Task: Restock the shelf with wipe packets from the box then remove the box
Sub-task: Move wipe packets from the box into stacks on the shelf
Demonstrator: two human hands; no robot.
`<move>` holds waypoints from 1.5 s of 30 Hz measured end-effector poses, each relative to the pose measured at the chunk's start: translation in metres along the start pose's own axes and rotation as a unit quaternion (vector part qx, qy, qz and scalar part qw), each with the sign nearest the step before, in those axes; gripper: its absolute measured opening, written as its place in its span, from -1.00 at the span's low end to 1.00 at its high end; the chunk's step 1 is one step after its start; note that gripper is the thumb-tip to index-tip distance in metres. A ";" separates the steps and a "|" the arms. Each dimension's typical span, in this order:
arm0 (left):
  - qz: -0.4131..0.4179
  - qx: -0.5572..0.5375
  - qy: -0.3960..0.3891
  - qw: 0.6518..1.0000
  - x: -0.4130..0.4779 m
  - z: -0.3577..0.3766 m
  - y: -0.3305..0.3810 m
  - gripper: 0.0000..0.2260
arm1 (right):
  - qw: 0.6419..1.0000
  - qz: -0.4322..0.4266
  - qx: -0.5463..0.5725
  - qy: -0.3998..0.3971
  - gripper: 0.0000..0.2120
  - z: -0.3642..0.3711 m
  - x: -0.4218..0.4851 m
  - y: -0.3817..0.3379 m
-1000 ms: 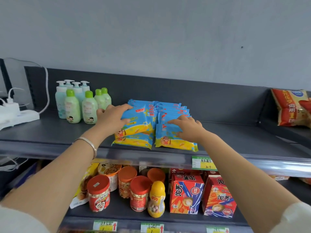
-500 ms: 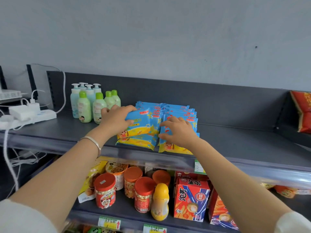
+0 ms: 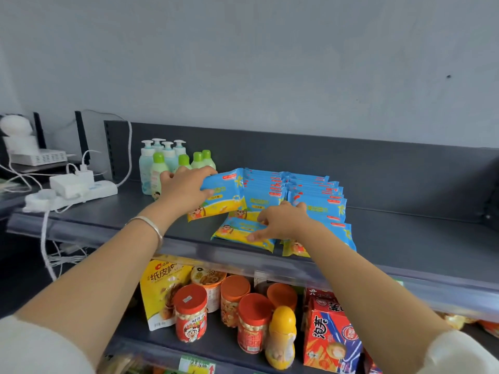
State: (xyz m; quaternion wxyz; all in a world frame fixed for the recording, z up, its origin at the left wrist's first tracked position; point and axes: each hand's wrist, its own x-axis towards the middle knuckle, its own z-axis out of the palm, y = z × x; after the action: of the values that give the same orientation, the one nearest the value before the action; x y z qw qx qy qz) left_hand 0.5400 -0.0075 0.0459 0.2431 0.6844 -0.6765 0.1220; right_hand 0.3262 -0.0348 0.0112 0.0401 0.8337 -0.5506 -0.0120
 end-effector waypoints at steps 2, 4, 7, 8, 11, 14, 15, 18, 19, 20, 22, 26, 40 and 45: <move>0.001 -0.010 0.009 1.000 0.002 0.000 -0.004 -0.70 | 1.000 0.004 0.002 -0.017 -0.39 -0.003 0.004 -0.004; 0.002 -0.018 0.018 1.000 0.004 0.001 -0.007 -0.71 | 0.999 0.012 0.006 -0.037 -0.29 -0.005 0.006 -0.007; -0.003 -0.036 0.024 0.999 0.006 0.007 -0.014 -0.71 | 0.998 0.021 0.015 -0.058 -0.23 -0.007 0.007 -0.009; -0.006 -0.045 0.024 0.999 0.007 0.009 -0.016 -0.72 | 0.998 0.022 0.019 -0.062 -0.23 -0.007 0.007 -0.009; -0.010 -0.070 0.030 0.997 0.008 0.012 -0.021 -0.72 | 0.998 0.024 0.001 -0.059 -0.18 -0.009 0.008 -0.011; -0.009 -0.081 0.038 0.996 0.009 0.010 -0.024 -0.71 | 0.999 0.028 -0.007 -0.020 -0.12 -0.010 0.008 -0.015; -0.007 -0.083 0.038 0.996 0.008 0.009 -0.025 -0.70 | 0.999 0.033 -0.004 0.004 -0.11 -0.009 0.009 -0.016; -0.001 -0.094 0.031 0.995 0.009 0.010 -0.029 -0.70 | 0.992 0.062 -0.033 0.108 -0.21 -0.005 0.014 -0.017; 0.003 -0.099 0.025 0.995 0.009 0.010 -0.030 -0.70 | 0.986 0.076 -0.043 0.141 -0.26 -0.003 0.016 -0.017; 0.009 -0.103 0.018 0.994 0.008 0.011 -0.031 -0.70 | 0.981 0.086 -0.046 0.165 -0.31 -0.002 0.018 -0.015; 0.028 -0.105 -0.003 0.994 0.007 0.013 -0.030 -0.70 | 0.977 0.095 -0.040 0.185 -0.35 0.003 0.021 -0.012; 0.074 -0.087 -0.056 0.992 0.004 0.020 -0.019 -0.70 | 0.974 0.106 -0.023 0.197 -0.33 0.007 0.023 -0.005; 0.126 -0.020 -0.100 0.987 0.029 0.057 0.027 -0.60 | 0.971 0.103 0.011 0.217 -0.36 0.009 0.003 0.029; 0.141 -0.028 -0.090 0.986 0.028 0.066 0.051 -0.56 | 0.963 0.121 0.046 0.235 -0.43 0.012 -0.007 0.039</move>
State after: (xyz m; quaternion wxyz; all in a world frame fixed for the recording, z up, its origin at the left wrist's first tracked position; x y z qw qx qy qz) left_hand 0.4808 -0.0632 0.0123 0.1808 0.5832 -0.7885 0.0741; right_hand 0.2869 -0.0442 0.0024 0.1313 0.7410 -0.6228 0.2139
